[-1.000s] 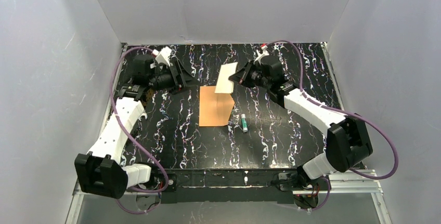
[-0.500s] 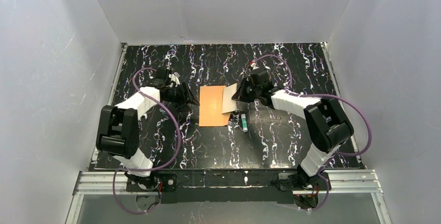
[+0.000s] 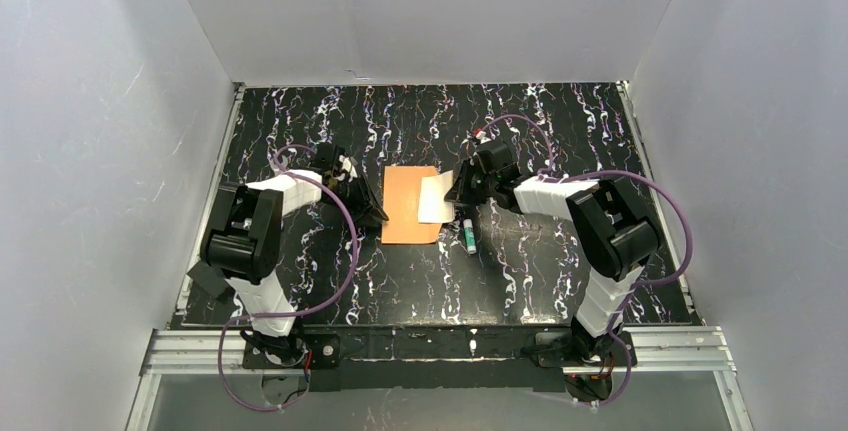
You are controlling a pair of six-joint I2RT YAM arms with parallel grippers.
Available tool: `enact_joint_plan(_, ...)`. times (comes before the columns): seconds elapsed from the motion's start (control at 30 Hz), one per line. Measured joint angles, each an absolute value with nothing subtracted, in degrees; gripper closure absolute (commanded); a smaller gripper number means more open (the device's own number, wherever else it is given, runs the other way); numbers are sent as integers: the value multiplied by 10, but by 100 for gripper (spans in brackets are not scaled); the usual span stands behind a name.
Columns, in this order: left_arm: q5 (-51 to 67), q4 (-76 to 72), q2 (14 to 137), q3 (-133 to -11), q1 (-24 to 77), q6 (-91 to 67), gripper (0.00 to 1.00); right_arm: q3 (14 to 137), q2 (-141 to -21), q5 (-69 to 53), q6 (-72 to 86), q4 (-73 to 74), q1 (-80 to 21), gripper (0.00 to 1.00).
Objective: Place the letter into the envelope and seal it
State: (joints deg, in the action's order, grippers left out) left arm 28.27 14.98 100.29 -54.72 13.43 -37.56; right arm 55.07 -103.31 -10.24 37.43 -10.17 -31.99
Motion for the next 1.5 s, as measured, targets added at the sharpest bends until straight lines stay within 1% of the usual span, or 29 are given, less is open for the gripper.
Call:
enact_joint_plan(0.17,293,144,1009,-547,139,-378,69,544,-1037,-117,373,-123,-320,99)
enact_joint_plan(0.47,314,124,1020,-547,145,-392,69,544,-1059,-141,405,-148,-328,99)
enact_joint_plan(0.73,326,113,1026,-547,145,-397,66,552,-1073,-168,420,-142,-338,99)
enact_joint_plan(0.87,329,109,1027,-547,145,-396,65,580,-1096,-197,416,-138,-339,99)
enact_joint_plan(0.93,326,109,1027,-547,145,-396,63,596,-1113,-211,411,-135,-339,99)
enact_joint_plan(0.97,324,110,1027,-547,146,-396,61,602,-1119,-216,408,-131,-339,96)
enact_joint_plan(1.03,321,110,1026,-547,146,-397,58,608,-1122,-219,403,-124,-340,86)
enact_joint_plan(1.1,319,111,1024,-547,148,-397,53,611,-1122,-220,401,-115,-340,72)
enact_joint_plan(1.13,316,112,1021,-547,148,-397,50,614,-1122,-219,399,-108,-340,66)
enact_joint_plan(1.23,296,125,1010,-549,149,-396,44,622,-1120,-213,399,-90,-342,55)
enact_joint_plan(1.3,280,137,1002,-552,150,-395,43,628,-1112,-203,392,-75,-343,51)
enact_joint_plan(1.4,260,152,998,-559,150,-392,43,642,-1104,-186,377,-45,-345,50)
enact_joint_plan(1.47,249,157,999,-565,150,-390,44,653,-1102,-175,368,-30,-345,54)
enact_joint_plan(1.5,245,161,999,-568,150,-390,46,657,-1102,-169,363,-27,-345,59)
